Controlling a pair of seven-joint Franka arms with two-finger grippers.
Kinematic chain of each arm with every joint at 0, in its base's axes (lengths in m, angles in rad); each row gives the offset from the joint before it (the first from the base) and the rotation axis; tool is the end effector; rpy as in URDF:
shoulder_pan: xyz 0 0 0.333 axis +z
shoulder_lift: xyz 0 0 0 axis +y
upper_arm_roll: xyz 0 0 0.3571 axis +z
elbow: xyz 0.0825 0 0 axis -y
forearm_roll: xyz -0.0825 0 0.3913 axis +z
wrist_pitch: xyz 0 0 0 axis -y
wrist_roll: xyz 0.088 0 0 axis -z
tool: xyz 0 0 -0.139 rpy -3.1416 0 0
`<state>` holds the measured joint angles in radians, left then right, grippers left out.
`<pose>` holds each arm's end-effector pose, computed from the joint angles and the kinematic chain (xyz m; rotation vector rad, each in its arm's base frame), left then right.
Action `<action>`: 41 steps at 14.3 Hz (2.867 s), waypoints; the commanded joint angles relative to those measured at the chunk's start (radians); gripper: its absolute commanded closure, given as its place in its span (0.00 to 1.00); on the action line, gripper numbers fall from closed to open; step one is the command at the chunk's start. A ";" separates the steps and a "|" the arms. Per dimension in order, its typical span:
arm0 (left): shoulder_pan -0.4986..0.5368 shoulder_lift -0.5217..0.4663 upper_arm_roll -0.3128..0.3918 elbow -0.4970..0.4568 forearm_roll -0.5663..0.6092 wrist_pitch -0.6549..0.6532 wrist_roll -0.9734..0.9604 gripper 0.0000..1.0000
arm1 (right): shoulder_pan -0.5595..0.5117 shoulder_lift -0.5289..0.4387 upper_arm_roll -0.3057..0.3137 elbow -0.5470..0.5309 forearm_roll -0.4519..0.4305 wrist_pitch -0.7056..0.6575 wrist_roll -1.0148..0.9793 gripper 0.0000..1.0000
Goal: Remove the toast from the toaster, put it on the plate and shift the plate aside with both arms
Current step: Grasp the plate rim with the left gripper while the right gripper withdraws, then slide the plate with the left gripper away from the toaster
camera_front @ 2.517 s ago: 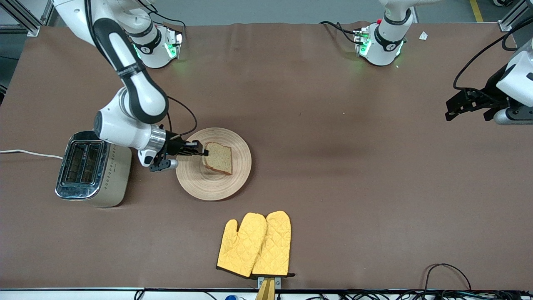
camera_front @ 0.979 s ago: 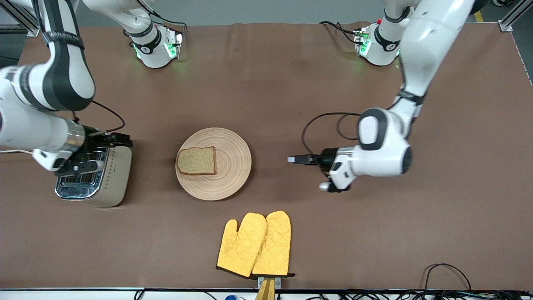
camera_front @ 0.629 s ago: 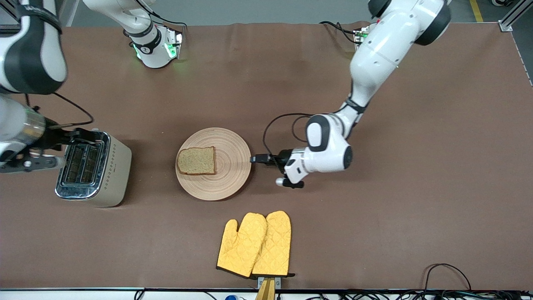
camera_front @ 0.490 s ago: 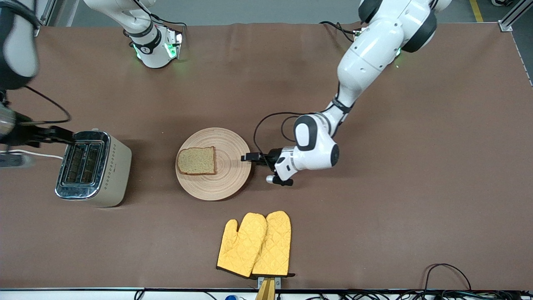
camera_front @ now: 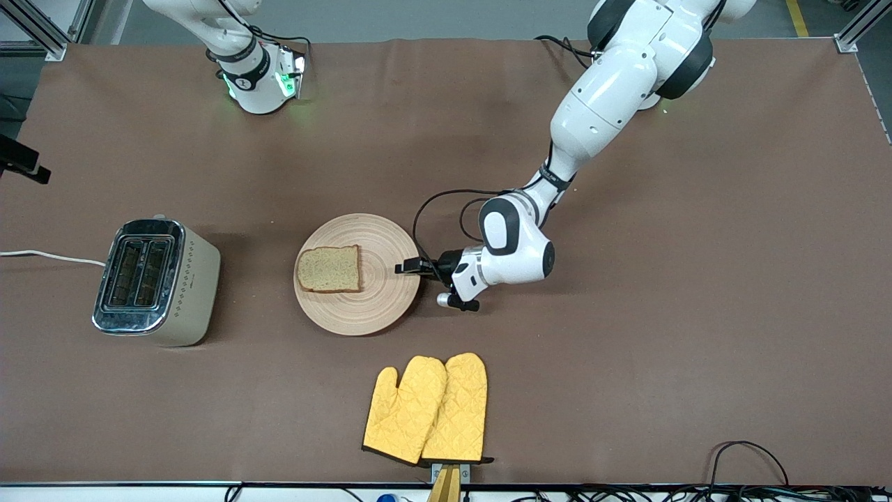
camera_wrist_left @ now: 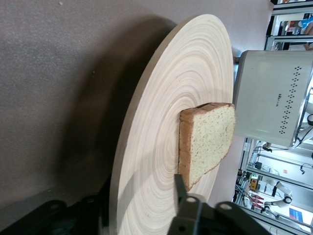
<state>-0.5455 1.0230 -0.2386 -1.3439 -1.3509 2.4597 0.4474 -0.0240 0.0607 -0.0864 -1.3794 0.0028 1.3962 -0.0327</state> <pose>0.5835 -0.5429 0.1254 2.1070 0.0141 -0.1492 0.5598 -0.0597 0.6746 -3.1378 0.1212 0.0687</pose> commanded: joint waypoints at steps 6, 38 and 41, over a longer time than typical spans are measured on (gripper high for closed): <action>0.013 -0.065 0.016 0.006 -0.016 0.016 0.067 1.00 | 0.121 -0.036 -0.067 -0.104 -0.001 0.087 0.062 0.00; 1.037 -0.003 0.093 0.178 0.776 -0.881 0.336 0.00 | 0.122 -0.091 -0.069 -0.202 0.009 0.176 0.060 0.00; 0.974 -0.127 0.094 0.210 0.881 -0.875 0.300 0.00 | 0.104 -0.091 -0.065 -0.202 0.011 0.173 0.059 0.00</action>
<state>0.4934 1.0034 -0.1715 -1.1422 -0.5309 1.6006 0.7850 0.0854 0.0009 -0.1503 -1.5464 0.0025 1.5603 0.0150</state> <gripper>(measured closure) 0.150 0.000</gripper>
